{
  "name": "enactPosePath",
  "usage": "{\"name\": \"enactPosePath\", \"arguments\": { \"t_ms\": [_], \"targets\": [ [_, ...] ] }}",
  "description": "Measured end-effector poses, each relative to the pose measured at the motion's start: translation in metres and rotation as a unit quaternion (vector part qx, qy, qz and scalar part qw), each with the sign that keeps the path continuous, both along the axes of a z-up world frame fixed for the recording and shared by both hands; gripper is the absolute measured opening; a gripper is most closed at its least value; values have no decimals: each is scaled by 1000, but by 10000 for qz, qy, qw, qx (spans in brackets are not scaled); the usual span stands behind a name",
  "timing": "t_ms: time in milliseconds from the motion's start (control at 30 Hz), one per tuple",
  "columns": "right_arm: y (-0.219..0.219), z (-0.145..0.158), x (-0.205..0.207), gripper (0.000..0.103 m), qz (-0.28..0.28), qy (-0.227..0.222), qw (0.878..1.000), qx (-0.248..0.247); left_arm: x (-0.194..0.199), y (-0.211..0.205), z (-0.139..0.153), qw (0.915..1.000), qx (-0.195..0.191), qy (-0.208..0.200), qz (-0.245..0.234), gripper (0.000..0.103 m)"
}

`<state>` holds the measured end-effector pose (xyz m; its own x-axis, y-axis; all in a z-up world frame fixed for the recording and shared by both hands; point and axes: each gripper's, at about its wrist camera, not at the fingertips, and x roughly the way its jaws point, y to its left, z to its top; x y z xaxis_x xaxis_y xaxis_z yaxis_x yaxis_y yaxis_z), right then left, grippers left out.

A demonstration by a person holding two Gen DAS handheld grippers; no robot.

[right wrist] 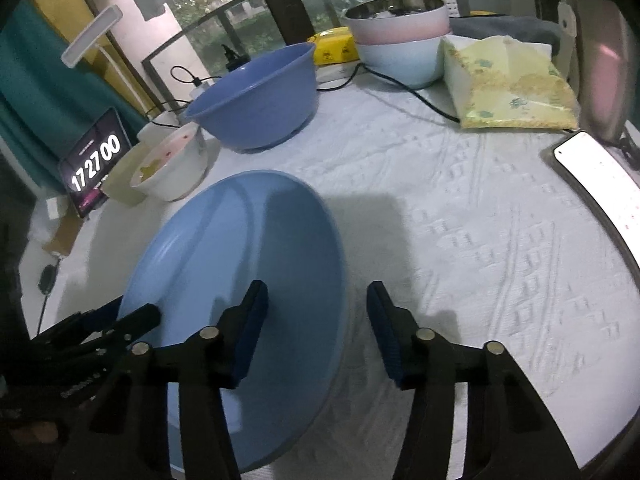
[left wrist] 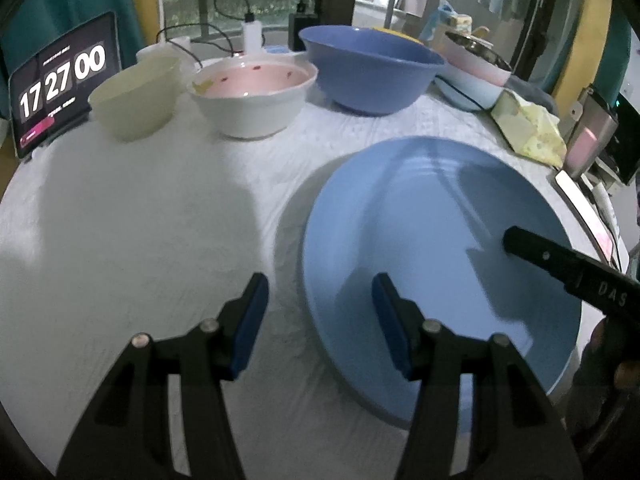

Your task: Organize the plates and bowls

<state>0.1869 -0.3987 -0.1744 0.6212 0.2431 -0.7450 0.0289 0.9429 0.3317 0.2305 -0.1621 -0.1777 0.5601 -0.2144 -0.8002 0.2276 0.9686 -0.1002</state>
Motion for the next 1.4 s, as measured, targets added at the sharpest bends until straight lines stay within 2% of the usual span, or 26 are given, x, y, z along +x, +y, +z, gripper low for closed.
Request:
{"name": "enactPosePath", "arguments": {
  "t_ms": [33, 67, 167, 367, 1000, 1400],
  "targets": [
    [1, 0, 0, 49, -8, -12, 10000, 16, -1, -2, 0, 10000, -34, -22, -69, 54],
    [2, 0, 0, 49, -39, -19, 10000, 16, -1, -4, 0, 9999, -74, -33, -128, 48],
    [2, -1, -1, 49, -69, -44, 10000, 25, -2, -6, 1, 9998, -102, -86, -140, 47],
    [5, 1, -1, 48, -105, -47, 9999, -53, -2, -3, 1, 9999, -83, -79, -102, 39],
    [44, 23, 0, 47, 152, -230, 9992, -303, -17, 37, 14, 9991, -194, -327, 168, 39],
    [92, 33, 11, 47, 615, -336, 9969, -356, -26, 84, 19, 9967, -213, -442, 653, 39]
  ]
}}
